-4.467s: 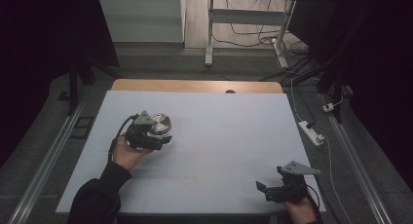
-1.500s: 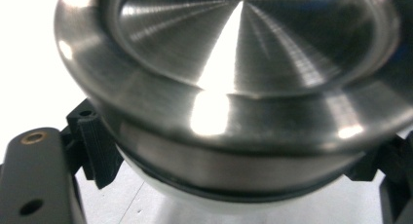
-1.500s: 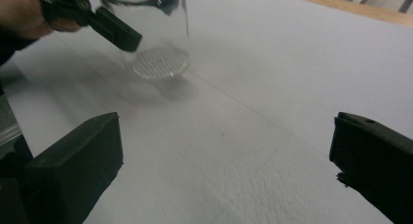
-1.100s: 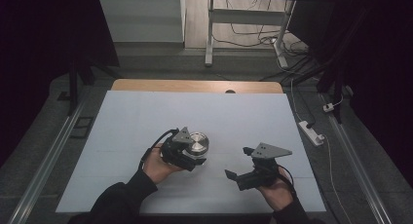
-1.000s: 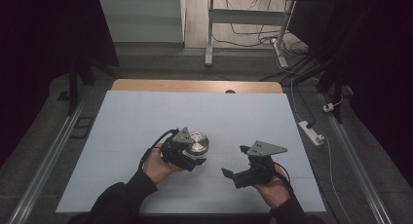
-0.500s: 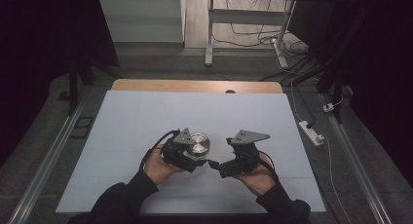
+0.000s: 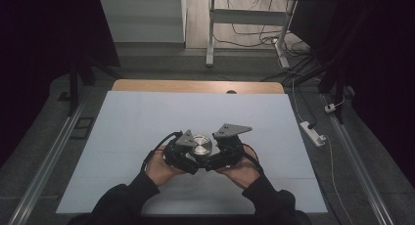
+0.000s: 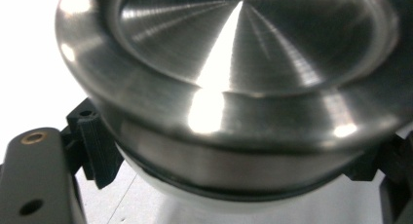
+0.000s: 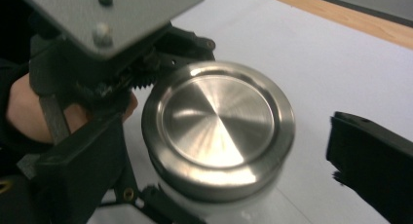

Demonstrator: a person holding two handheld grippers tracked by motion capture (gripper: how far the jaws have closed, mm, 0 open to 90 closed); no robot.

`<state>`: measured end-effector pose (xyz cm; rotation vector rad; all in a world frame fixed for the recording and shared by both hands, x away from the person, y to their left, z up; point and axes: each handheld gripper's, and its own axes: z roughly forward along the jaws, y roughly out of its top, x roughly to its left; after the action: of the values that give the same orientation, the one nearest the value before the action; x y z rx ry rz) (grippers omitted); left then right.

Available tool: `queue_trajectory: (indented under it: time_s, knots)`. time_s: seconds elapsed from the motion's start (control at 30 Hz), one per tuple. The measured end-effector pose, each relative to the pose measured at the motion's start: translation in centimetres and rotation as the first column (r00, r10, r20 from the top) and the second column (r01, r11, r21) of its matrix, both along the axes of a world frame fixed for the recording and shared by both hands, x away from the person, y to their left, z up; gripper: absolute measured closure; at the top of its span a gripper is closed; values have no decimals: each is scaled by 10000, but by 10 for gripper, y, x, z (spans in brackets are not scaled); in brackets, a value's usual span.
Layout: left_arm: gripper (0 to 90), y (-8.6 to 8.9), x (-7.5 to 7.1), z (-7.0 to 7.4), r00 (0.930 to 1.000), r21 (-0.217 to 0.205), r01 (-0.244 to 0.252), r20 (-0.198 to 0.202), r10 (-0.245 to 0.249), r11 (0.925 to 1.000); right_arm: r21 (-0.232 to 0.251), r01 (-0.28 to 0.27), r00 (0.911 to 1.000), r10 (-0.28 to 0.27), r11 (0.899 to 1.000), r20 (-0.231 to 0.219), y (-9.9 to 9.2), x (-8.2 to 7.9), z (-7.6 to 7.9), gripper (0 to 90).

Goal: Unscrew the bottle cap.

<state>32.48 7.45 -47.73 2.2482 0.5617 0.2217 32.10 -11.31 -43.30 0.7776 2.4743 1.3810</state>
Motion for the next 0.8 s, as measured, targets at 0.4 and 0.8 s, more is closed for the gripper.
queue_trajectory:
  time_s: [0.4,0.8]
  knots:
    - [155,1,0,0,9994,-31,332,-105,-332,9994,114,-538,9985,539,9985,-103,4,5,-3,201]
    - [155,6,-1,4,9817,-298,1887,-209,-1894,9816,624,-3137,9490,3150,9475,-130,-10,19,-1,202]
